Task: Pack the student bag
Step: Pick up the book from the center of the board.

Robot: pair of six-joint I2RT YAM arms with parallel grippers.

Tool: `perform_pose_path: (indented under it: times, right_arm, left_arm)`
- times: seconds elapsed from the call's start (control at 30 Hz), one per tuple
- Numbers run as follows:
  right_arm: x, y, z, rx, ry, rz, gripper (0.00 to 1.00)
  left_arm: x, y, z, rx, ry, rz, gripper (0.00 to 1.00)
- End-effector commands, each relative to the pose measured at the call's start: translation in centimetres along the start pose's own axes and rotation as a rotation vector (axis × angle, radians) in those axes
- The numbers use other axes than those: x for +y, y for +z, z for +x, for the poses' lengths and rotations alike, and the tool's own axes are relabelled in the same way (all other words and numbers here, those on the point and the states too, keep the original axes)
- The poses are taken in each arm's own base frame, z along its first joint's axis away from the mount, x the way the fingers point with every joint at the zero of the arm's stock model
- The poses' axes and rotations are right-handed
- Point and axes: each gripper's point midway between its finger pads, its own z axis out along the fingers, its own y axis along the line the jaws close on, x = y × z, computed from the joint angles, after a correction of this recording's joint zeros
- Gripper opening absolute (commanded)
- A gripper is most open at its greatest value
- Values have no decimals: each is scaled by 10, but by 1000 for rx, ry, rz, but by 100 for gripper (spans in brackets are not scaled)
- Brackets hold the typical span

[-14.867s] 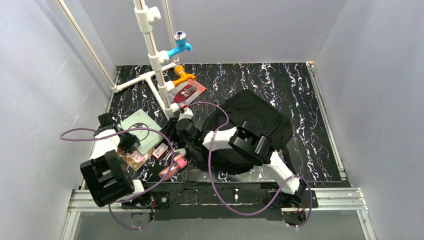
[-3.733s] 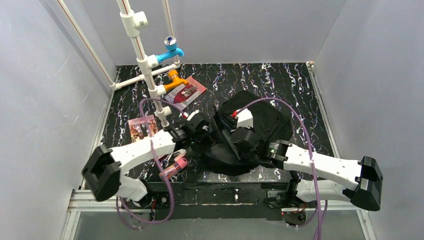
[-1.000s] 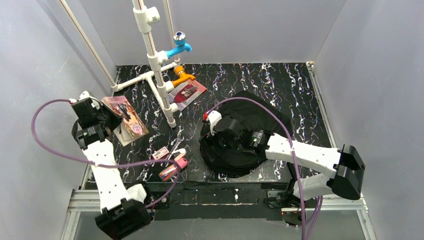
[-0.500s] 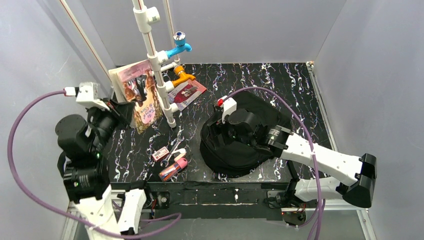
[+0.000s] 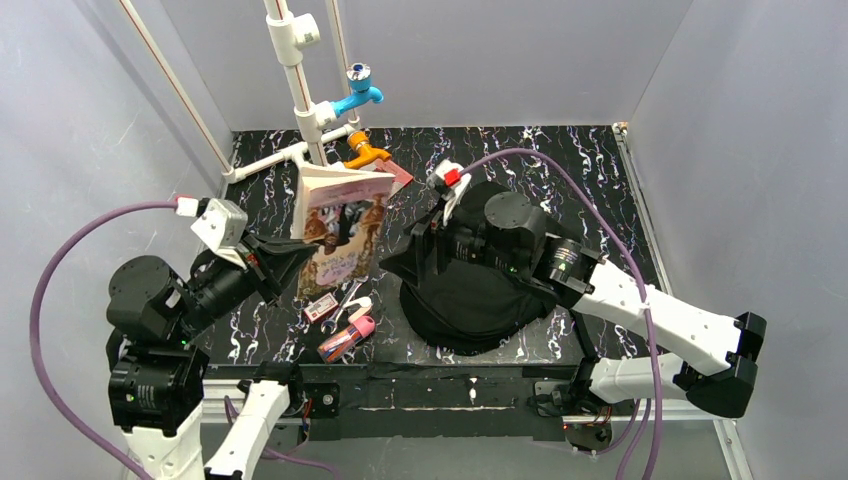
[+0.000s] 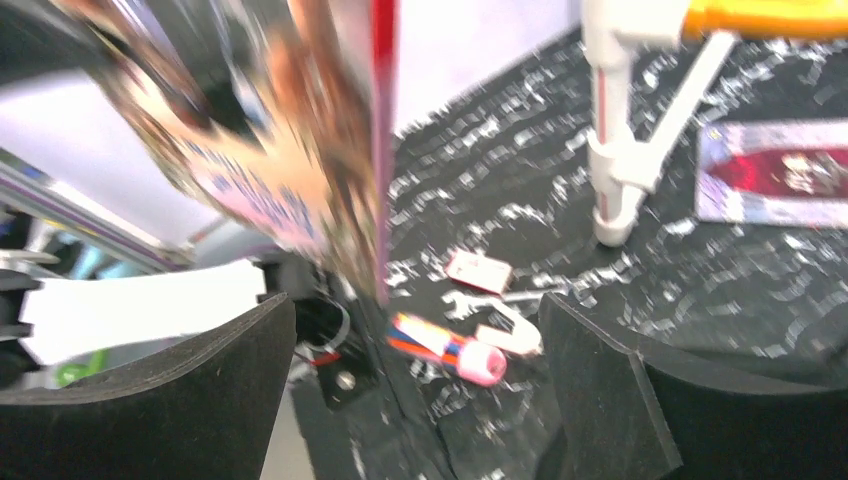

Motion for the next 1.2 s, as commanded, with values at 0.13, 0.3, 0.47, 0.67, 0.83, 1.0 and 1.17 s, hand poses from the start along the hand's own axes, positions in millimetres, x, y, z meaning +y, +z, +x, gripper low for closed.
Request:
perform_pose_path:
  times: [0.13,0.3,0.47,0.67,0.83,1.0,1.17]
  right_arm:
    - [49,-18,-91,-278,125,-352,90]
    - [53,-40,-89,-325,252,-486,41]
    - [46,-44,-73,-350,320,-487,1]
    - [-49,-63,-64,-460,491,102,1]
    - [-104,-114,-57,-657,631,394,1]
    - [-119,-138,-57,-774,760,452,1]
    - [-113,-109,-54,-773,995,207,1]
  left_arm:
    - [-35,23,24,132,-222,335,0]
    - [-30,36,33,188,-353,343,0]
    - [-8,56,44,242,-491,255,7]
    - [37,69,80,283,-671,-60,63]
    - [64,72,132,256,-933,-280,76]
    - [50,99,123,-9,-1220,-10,80]
    - [0,112,81,-73,-1120,233,98]
